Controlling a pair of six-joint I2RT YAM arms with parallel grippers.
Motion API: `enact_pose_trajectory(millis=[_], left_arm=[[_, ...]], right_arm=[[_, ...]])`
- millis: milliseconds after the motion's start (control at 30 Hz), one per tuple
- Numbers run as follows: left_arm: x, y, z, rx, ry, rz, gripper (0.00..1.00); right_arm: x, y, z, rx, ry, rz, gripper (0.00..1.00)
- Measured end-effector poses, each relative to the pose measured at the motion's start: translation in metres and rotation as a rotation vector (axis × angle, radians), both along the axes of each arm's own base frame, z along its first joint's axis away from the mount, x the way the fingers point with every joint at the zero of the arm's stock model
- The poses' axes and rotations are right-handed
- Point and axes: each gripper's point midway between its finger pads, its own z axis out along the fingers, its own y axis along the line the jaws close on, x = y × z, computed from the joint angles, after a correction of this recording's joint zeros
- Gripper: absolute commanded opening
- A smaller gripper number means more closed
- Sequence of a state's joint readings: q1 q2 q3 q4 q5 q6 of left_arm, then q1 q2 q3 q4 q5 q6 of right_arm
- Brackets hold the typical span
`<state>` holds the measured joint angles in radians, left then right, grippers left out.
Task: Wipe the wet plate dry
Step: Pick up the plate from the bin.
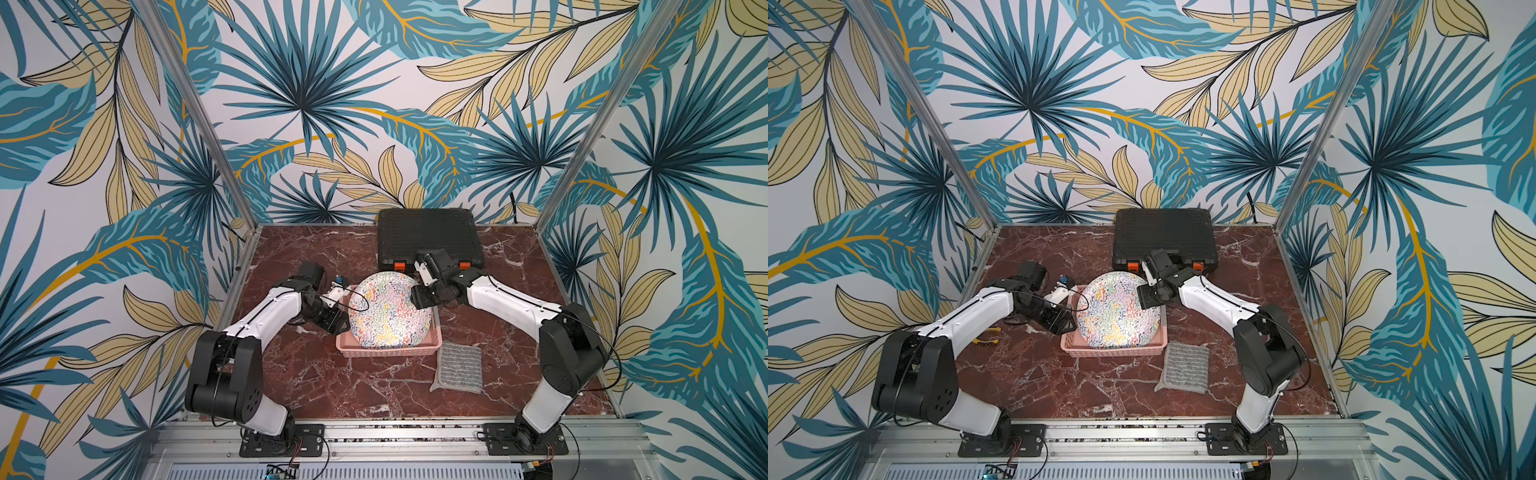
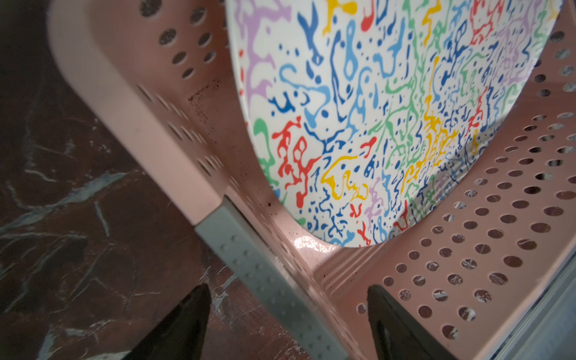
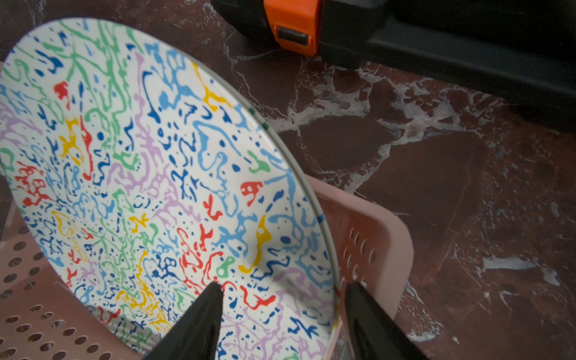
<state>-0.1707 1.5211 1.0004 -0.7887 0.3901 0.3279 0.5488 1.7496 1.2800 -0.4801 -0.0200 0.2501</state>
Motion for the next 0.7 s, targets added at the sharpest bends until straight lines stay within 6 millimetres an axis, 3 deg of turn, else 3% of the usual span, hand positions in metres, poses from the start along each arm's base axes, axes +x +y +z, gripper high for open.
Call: enact_pose_trajectory(millis=[200, 633, 700], left_arm=[[0.001, -0.001, -0.002, 0.0, 0.0, 0.002, 0.82], [-0.002, -0.003, -0.011, 0.004, 0.028, -0.004, 0.82], [-0.002, -0.003, -0.013, 0.005, 0.032, -0.004, 0.82]], right_arm=[[-0.003, 0.005, -0.002, 0.031, 0.014, 0.024, 0.55], [-0.017, 0.02, -0.014, 0.133, 0.069, 0.074, 0.53], [-0.017, 0.023, -0.015, 0.164, 0.075, 0.077, 0.49]])
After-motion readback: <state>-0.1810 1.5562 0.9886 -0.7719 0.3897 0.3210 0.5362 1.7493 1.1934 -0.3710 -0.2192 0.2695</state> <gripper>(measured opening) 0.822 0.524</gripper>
